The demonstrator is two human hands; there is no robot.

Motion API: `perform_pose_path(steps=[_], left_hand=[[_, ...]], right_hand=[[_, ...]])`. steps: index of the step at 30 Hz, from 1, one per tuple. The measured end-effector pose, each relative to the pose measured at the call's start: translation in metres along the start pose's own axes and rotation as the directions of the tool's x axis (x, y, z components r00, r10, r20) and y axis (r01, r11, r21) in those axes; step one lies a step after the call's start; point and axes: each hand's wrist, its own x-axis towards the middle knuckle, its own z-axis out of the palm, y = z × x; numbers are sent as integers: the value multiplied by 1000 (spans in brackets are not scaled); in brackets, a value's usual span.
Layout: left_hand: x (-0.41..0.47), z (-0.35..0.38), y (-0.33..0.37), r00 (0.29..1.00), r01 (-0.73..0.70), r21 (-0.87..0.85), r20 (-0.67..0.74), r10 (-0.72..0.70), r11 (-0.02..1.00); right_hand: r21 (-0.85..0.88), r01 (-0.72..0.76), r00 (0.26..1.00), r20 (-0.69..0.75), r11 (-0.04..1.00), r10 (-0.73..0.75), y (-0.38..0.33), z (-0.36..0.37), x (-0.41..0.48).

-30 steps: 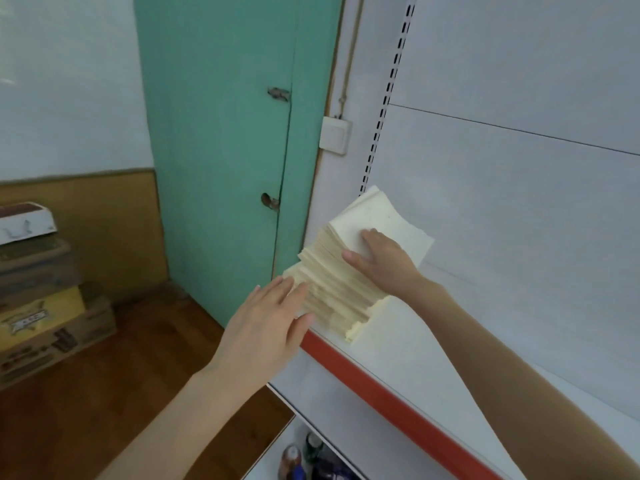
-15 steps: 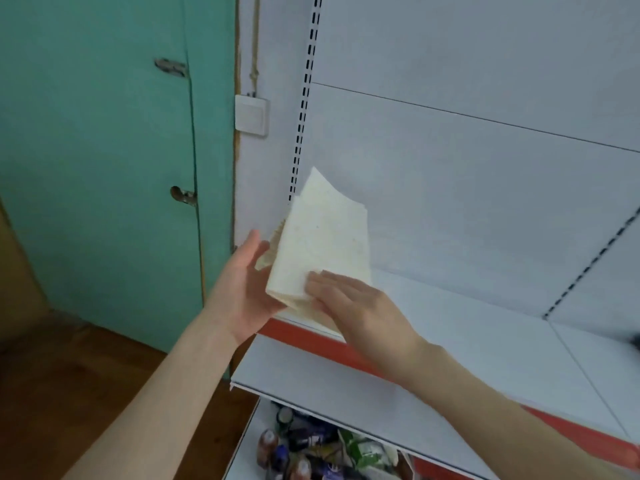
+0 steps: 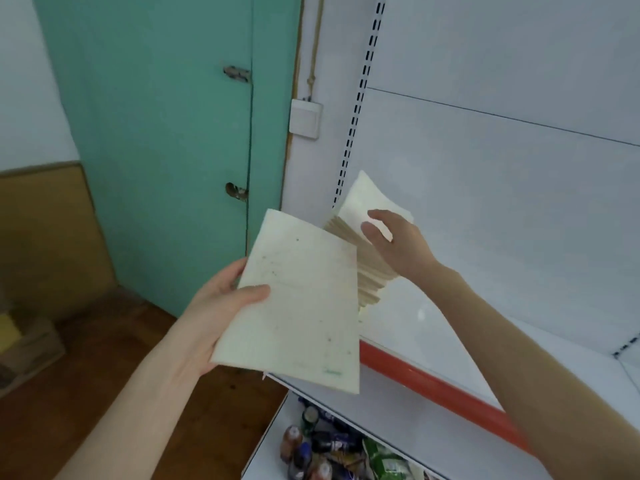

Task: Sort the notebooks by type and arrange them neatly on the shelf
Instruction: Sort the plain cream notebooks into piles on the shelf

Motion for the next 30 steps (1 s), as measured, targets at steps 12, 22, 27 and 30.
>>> perform_pose_path(steps=[12, 22, 27, 30], left_hand=[[-6, -7, -14, 993, -42, -213, 96, 64, 976], [0, 14, -20, 989, 20, -305, 144, 25, 952], [-5, 6, -17, 996, -83, -248, -50, 73, 965], [-9, 3, -18, 993, -95, -247, -90, 74, 964]], right_hand=[[-25, 44, 999, 26, 999, -43, 9, -8, -21], [-282, 510, 859, 209, 813, -467, -47, 59, -132], [189, 520, 741, 385, 833, -550, -40, 31, -105], [139, 286, 931, 195, 948, -309, -24, 15, -56]])
